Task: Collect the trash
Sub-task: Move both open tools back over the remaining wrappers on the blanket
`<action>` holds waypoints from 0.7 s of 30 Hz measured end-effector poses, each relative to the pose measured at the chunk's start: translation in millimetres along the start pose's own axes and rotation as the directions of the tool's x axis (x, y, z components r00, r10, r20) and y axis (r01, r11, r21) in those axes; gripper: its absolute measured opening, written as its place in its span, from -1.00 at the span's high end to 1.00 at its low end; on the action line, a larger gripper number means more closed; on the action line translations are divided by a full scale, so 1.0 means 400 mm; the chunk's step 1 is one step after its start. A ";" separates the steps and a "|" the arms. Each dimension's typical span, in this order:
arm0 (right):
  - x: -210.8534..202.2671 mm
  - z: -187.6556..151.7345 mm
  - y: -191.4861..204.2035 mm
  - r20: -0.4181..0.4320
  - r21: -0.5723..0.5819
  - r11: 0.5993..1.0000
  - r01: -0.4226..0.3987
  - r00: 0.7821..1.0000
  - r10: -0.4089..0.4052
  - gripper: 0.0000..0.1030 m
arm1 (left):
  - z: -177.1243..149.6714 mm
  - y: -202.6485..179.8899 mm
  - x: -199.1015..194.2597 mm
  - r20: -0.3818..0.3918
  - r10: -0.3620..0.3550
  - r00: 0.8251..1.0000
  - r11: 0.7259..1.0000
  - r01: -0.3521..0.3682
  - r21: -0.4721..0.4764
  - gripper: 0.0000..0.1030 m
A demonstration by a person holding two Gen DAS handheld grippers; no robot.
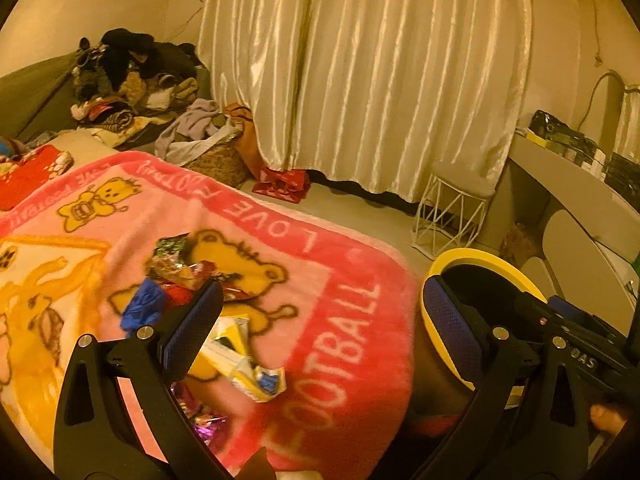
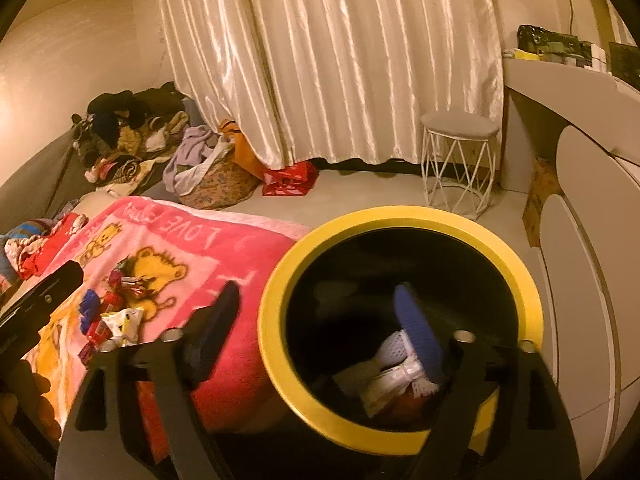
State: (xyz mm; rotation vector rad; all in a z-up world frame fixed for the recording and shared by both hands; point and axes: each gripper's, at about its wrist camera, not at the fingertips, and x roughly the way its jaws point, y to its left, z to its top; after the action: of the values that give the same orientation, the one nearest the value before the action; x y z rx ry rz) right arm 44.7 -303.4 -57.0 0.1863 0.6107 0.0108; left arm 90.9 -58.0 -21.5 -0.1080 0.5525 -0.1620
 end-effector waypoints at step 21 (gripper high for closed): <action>0.001 -0.003 0.148 -0.021 -0.094 0.989 -0.116 0.993 0.114 -0.64 | -0.001 0.157 -0.027 0.005 0.097 0.995 0.989 -0.096 -0.110 -0.79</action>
State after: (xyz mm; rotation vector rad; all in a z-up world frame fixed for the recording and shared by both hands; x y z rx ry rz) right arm 46.8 -245.1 -47.7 0.1293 0.6131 0.1526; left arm 89.5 5.5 -25.6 -0.1881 0.5554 -0.0365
